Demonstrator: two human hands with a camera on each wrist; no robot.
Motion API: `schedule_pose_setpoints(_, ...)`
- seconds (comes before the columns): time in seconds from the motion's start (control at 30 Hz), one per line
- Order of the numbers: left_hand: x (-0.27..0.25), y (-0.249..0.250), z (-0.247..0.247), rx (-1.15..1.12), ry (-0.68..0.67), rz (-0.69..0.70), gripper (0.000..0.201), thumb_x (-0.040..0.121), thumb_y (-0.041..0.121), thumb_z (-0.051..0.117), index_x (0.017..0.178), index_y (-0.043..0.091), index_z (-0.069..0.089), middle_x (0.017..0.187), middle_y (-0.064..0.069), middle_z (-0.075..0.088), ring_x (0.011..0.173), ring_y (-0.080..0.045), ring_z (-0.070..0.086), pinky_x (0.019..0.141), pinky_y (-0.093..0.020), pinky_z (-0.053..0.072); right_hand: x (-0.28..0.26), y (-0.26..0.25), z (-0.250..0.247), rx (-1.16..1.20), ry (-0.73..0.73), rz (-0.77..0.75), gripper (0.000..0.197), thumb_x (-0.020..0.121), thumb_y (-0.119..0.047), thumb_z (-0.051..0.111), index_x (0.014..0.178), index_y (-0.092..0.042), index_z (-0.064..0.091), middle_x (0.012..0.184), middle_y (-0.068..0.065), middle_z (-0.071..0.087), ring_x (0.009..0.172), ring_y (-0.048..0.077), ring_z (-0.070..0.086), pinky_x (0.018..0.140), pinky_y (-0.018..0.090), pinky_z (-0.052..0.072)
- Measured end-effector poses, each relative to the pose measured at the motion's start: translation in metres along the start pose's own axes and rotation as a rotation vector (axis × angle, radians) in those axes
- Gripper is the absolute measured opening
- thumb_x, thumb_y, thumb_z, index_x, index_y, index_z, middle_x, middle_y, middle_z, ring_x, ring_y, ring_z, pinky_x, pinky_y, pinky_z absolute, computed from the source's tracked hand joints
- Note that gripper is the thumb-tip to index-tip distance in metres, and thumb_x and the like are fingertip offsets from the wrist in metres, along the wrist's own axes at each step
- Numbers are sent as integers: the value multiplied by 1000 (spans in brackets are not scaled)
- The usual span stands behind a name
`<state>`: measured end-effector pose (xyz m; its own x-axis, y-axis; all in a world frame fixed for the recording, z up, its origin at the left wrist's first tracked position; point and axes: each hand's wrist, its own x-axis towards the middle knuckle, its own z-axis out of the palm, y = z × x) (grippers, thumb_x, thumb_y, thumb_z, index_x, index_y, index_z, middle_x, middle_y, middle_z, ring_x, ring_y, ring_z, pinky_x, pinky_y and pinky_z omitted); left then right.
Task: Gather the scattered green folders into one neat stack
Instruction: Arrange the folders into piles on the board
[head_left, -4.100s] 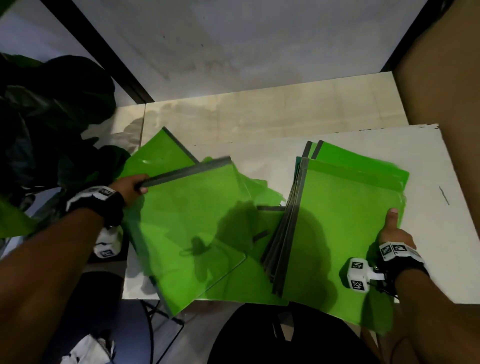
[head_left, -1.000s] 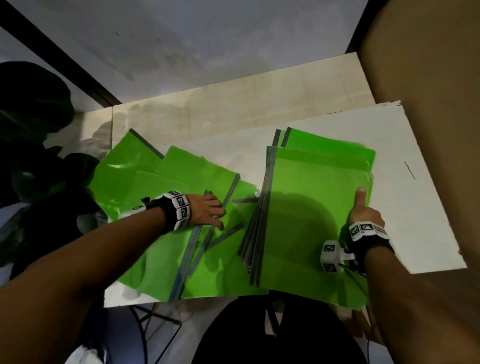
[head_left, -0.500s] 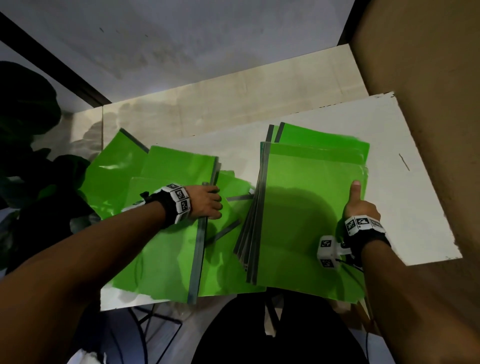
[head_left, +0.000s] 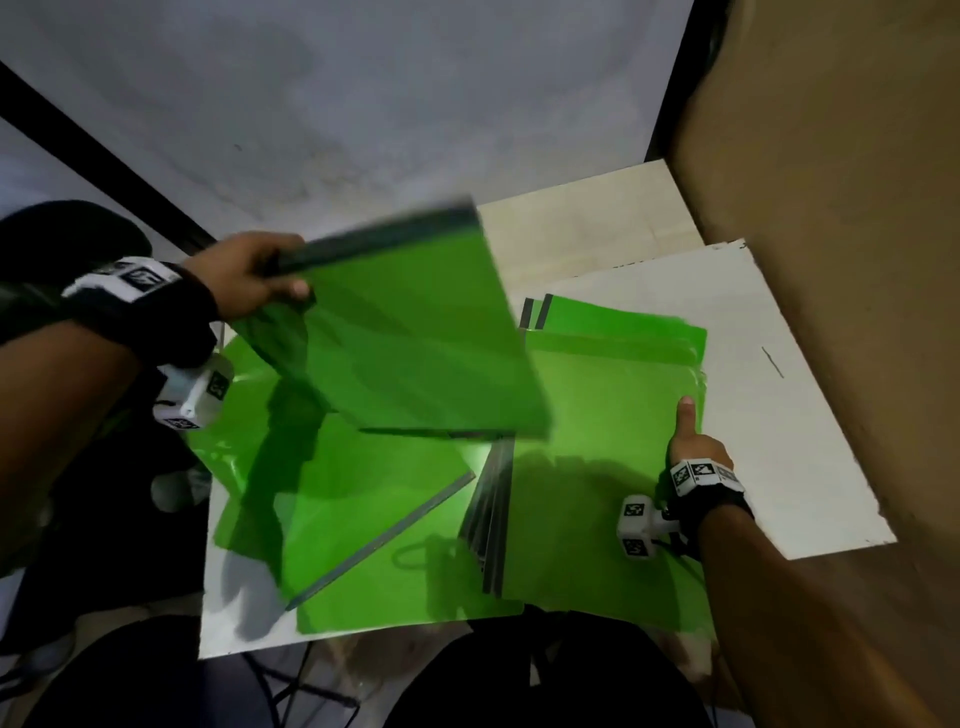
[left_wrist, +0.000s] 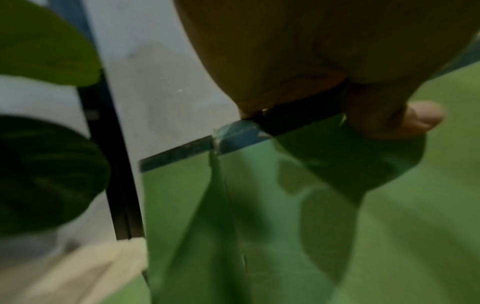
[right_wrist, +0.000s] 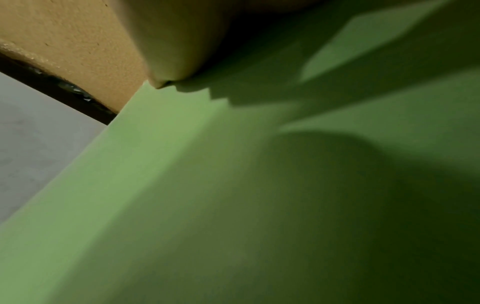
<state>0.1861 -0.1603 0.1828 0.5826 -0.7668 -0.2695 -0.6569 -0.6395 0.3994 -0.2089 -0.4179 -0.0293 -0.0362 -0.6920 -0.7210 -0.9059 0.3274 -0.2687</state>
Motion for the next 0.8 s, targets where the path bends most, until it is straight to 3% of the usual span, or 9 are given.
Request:
schedule_pose_setpoints(0.07,2,7,5,-272,87,-85,15,87,-1,61,90,12,54,77,-9,55,67,-11,57,55,-9,46,-3,0,-1,35,-15,3,95,87,-76,11,99,3,61,103,30,57,92,36,56,78,38,40)
schedule_pose_setpoints(0.1,3,11,11,-361,130,-120,18,88,0,59,81,15,51,67,-4,55,55,-6,57,49,-9,47,-3,0,-1,70,-15,12,93,88,-76,14,99,4,61,106,29,57,94,35,56,79,38,40)
schedule_pose_setpoints(0.17,4,16,35,-481,153,-212,26,90,8,60,71,17,44,53,-3,48,40,-12,51,37,-18,46,-3,1,-1,84,-22,5,92,88,-76,14,102,3,61,114,30,58,96,35,56,79,37,39)
schedule_pose_setpoints(0.27,0,34,99,-615,93,-317,31,92,16,59,67,16,41,44,-1,38,33,-15,36,35,-22,32,-1,2,-2,64,-44,4,94,86,-77,11,104,-1,62,107,29,59,84,32,52,74,35,38)
schedule_pose_setpoints(0.33,-9,49,152,-684,54,-392,27,91,15,60,70,16,43,41,5,37,40,-15,31,42,-24,27,-1,2,-4,66,-53,19,98,84,-80,12,103,2,62,111,29,58,84,32,51,74,36,38)
schedule_pose_setpoints(0.47,-27,69,243,-654,-42,-530,18,89,22,63,88,11,48,63,-6,46,57,-21,41,53,-28,33,-7,1,-9,116,-106,55,100,84,-80,14,116,3,59,124,28,55,85,30,48,76,33,34)
schedule_pose_setpoints(0.57,-39,82,278,-516,-39,-609,25,90,30,61,98,9,51,83,-11,53,77,-27,52,65,-29,36,-12,-2,-12,167,-133,90,103,82,-82,13,133,0,49,138,25,48,106,33,53,80,35,33)
schedule_pose_setpoints(0.63,-45,95,290,-448,10,-601,36,88,36,62,109,8,52,90,-10,55,83,-28,55,68,-29,37,-14,-1,-11,220,-129,117,105,81,-83,14,137,-1,46,140,24,47,117,36,52,82,36,35)
schedule_pose_setpoints(0.8,-59,116,319,-299,38,-406,59,80,43,69,122,5,52,114,-15,51,105,-30,49,88,-36,43,-11,8,-7,297,-144,95,102,81,-83,23,135,-1,48,131,24,52,111,37,55,80,36,39)
